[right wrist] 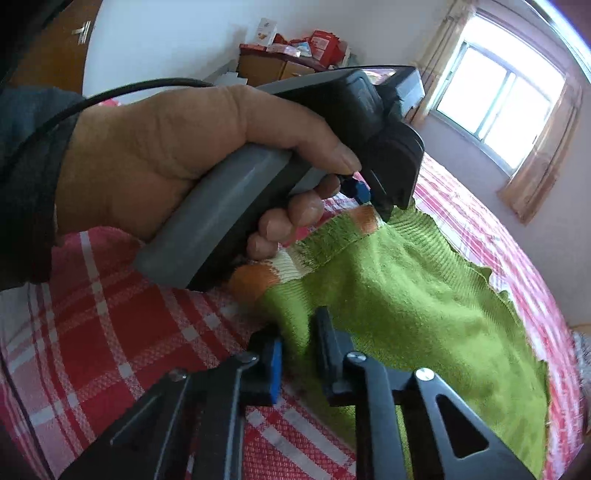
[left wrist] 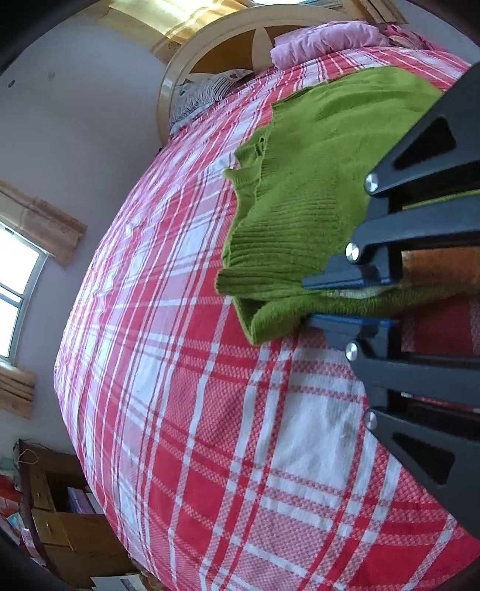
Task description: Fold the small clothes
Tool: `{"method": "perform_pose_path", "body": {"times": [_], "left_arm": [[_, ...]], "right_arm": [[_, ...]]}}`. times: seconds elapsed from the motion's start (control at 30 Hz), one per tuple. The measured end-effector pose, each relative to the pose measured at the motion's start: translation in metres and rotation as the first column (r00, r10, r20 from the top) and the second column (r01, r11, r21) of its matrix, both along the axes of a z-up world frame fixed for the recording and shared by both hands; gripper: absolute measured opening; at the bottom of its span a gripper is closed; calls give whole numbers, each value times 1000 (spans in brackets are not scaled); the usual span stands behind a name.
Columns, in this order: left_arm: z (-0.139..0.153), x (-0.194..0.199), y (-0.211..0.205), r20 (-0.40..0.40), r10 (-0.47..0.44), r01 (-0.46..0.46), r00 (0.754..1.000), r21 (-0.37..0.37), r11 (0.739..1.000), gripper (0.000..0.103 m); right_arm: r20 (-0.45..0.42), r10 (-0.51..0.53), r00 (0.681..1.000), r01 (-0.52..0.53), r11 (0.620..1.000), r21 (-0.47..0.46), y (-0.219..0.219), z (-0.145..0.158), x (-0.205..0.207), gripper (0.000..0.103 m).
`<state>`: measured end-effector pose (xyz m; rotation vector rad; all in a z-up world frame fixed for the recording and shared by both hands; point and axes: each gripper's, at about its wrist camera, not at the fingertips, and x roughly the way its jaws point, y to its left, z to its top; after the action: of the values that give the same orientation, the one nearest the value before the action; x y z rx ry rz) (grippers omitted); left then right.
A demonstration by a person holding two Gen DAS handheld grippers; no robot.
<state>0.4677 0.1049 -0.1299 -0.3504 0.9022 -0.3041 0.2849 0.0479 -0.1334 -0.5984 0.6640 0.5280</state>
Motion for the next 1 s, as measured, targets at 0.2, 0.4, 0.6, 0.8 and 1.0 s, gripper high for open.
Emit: {"method": "perform_pose_path", "body": {"times": [0.2, 0.4, 0.6, 0.8, 1.0], "left_arm": [[9, -3, 3, -13, 19, -20, 1000, -30, 999, 11], [27, -5, -2, 0, 30, -30, 1000, -52, 998, 11], [46, -9, -12, 17, 31, -30, 999, -47, 998, 11], [67, -13, -30, 47, 26, -24, 999, -35, 999, 10], [91, -14, -56, 83, 17, -14, 996, -33, 999, 10]], "right_arm": [[-58, -19, 998, 29, 984, 174, -33, 18, 7, 8], [-86, -36, 996, 60, 957, 285, -64, 31, 11, 7], [-121, -47, 991, 92, 914, 396, -100, 38, 19, 7], [-124, -59, 990, 112, 870, 480, -138, 46, 21, 7], [-126, -91, 988, 146, 821, 552, -167, 60, -2, 7]]}}
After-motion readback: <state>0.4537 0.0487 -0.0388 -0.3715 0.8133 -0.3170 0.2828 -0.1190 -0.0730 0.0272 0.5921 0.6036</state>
